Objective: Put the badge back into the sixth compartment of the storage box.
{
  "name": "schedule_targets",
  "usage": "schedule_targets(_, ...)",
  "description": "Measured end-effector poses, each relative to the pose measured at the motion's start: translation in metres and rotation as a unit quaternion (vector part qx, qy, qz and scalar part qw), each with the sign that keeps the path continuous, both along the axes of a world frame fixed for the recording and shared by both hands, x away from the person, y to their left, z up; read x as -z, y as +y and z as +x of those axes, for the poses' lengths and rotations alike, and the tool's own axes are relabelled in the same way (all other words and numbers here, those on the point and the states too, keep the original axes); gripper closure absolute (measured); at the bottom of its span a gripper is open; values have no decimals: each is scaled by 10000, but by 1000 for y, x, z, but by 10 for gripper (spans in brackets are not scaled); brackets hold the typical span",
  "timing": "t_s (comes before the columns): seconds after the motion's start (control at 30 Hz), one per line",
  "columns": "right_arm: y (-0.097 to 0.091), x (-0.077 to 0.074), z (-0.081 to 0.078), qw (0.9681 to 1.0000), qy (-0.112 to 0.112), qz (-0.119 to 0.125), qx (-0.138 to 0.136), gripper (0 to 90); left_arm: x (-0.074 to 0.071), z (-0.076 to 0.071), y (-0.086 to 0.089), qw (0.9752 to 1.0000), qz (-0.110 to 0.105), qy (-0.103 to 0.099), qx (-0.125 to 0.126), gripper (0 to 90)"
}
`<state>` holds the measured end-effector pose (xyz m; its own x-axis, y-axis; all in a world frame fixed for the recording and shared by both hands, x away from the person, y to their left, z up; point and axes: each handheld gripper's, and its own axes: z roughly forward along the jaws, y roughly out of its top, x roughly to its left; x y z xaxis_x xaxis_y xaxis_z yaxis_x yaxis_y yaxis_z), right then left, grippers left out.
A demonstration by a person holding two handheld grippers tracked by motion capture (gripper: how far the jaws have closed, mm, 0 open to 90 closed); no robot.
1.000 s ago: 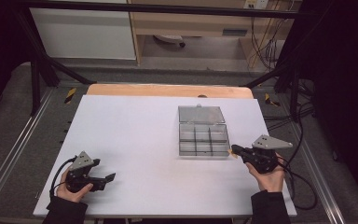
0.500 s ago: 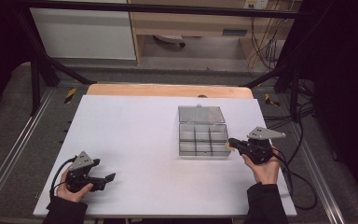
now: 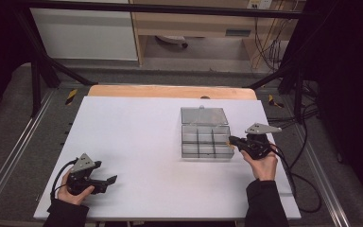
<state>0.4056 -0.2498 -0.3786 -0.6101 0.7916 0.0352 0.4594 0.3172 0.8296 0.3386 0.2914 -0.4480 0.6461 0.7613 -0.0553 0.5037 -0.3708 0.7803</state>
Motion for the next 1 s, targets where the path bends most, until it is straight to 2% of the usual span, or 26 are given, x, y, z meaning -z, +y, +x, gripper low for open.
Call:
schedule_targets(0.5,9,14,15,9998,199,-66,-8,889,0,0,0,10000,-3,7,0,120)
schedule_targets(1.0,12,33,21,9992,396,-47,7,889,0,0,0,10000,-1,10,2,120)
